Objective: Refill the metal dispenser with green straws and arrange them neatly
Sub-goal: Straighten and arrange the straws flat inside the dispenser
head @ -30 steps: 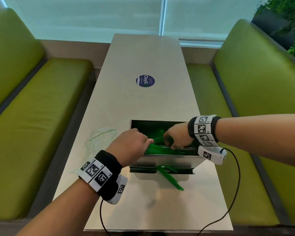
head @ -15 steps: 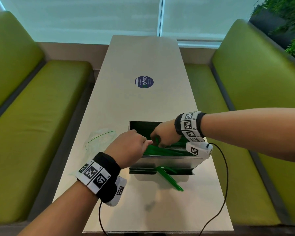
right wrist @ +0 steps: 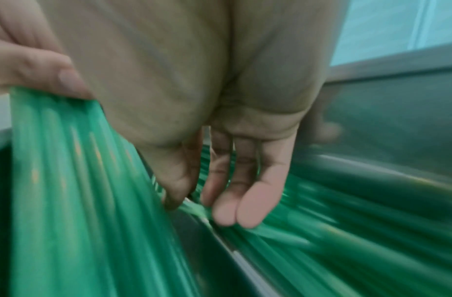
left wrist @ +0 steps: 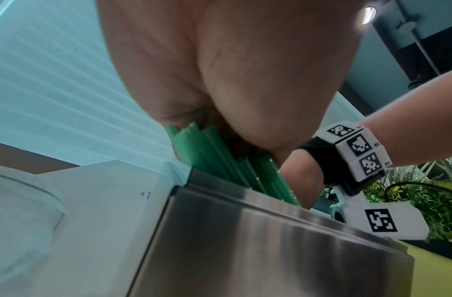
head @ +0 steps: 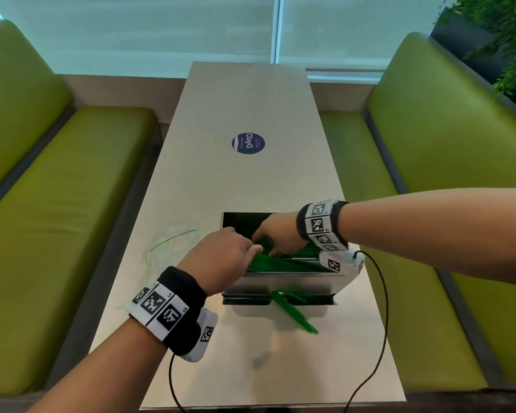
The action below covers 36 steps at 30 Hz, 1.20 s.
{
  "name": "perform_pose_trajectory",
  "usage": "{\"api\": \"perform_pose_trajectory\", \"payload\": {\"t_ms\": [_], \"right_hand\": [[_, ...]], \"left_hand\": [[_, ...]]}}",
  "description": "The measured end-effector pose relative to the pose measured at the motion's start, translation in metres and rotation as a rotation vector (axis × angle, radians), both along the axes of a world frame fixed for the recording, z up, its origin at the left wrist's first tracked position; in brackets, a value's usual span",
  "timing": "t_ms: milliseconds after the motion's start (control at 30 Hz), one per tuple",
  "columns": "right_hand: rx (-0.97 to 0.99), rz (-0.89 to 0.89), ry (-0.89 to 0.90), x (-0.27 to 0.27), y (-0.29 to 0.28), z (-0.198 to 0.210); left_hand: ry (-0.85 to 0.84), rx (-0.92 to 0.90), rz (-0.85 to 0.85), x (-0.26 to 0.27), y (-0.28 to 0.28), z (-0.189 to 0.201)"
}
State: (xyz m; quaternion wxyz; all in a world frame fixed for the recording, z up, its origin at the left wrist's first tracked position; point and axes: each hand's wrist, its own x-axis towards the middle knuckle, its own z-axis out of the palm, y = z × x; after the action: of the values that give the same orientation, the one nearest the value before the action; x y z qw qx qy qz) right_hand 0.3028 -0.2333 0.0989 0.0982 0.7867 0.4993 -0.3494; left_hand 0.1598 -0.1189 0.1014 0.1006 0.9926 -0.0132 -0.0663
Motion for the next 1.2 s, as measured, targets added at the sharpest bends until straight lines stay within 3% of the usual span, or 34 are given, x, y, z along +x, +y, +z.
{"api": "perform_pose_trajectory", "payload": {"t_ms": [300,467,633,733,867,967,1200], "right_hand": [[-0.171,0.083,-0.124,-0.001,0.007,0.011],[0.250,0.042,-0.291,0.002,0.000,0.049],[0.214,0.053,-0.333,-0.013,-0.004,0.040],[0.225,0.000,-0.217,-0.015,-0.008,0.036],[-0.034,-0.066,-0.034,-0.013,-0.019,0.037],[-0.073,-0.111,0.113,-0.009,-0.027,0.039],[-0.070,-0.450,0.566,-0.024,-0.023,0.026]], "left_hand": [[0.008,-0.003,0.003,-0.003,-0.002,0.004],[0.015,0.006,0.017,-0.003,-0.003,0.008],[0.011,0.010,0.005,-0.003,-0.003,0.009],[0.021,-0.005,-0.017,-0.004,-0.003,0.012],[0.023,-0.072,-0.065,-0.007,-0.001,0.015],[0.038,-0.125,-0.090,-0.009,0.002,0.023],[-0.024,-0.497,0.055,-0.009,0.019,0.028]]}}
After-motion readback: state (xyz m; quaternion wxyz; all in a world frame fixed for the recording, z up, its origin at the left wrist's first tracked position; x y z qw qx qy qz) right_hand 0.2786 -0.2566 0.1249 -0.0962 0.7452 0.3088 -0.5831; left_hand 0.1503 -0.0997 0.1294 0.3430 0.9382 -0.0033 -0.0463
